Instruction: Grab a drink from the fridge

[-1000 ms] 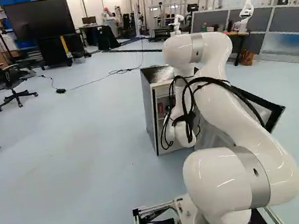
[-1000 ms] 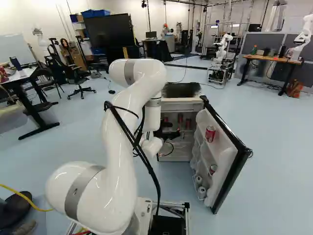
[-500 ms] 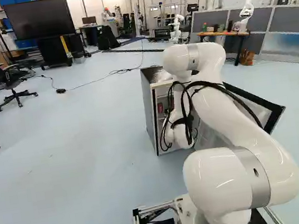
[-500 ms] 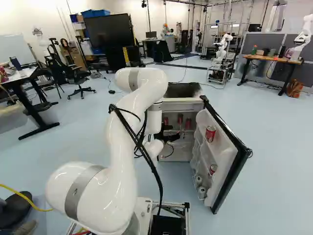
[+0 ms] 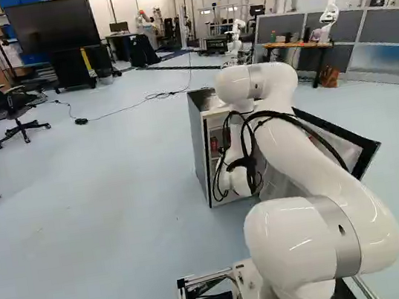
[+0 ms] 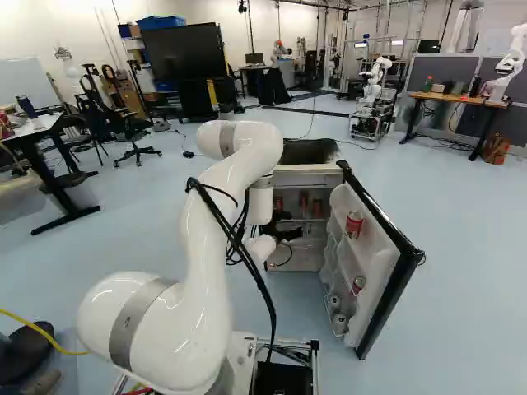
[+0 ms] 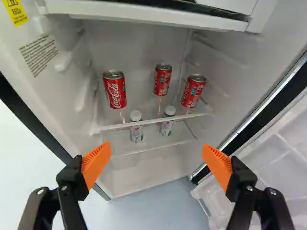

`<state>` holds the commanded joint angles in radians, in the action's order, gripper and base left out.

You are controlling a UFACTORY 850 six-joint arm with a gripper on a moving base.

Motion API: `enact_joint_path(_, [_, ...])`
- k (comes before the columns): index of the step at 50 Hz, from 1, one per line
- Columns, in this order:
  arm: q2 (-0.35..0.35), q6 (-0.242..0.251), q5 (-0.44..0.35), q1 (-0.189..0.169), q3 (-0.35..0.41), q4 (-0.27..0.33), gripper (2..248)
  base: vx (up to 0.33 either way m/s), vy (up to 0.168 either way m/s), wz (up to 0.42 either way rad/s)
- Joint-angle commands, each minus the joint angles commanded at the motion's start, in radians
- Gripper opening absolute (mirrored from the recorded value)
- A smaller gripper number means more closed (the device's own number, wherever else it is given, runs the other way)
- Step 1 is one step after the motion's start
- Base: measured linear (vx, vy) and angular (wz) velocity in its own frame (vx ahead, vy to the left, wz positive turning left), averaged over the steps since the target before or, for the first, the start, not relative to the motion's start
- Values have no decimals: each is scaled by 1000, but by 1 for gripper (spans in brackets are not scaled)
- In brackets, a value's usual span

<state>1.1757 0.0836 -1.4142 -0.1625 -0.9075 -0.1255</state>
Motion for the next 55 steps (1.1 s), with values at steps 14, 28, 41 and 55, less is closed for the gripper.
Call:
enact_joint_path(14, [15, 0, 54, -8, -33, -10, 247, 0, 0, 0])
enact_joint_path(28, [29, 0, 85, -22, -63, -21, 247, 0, 0, 0])
enact_joint_path(41, [27, 0, 88, -28, -85, -21, 247, 0, 0, 0])
enact_joint_path(55, [1, 0, 88, -32, -92, -21, 247, 0, 0, 0])
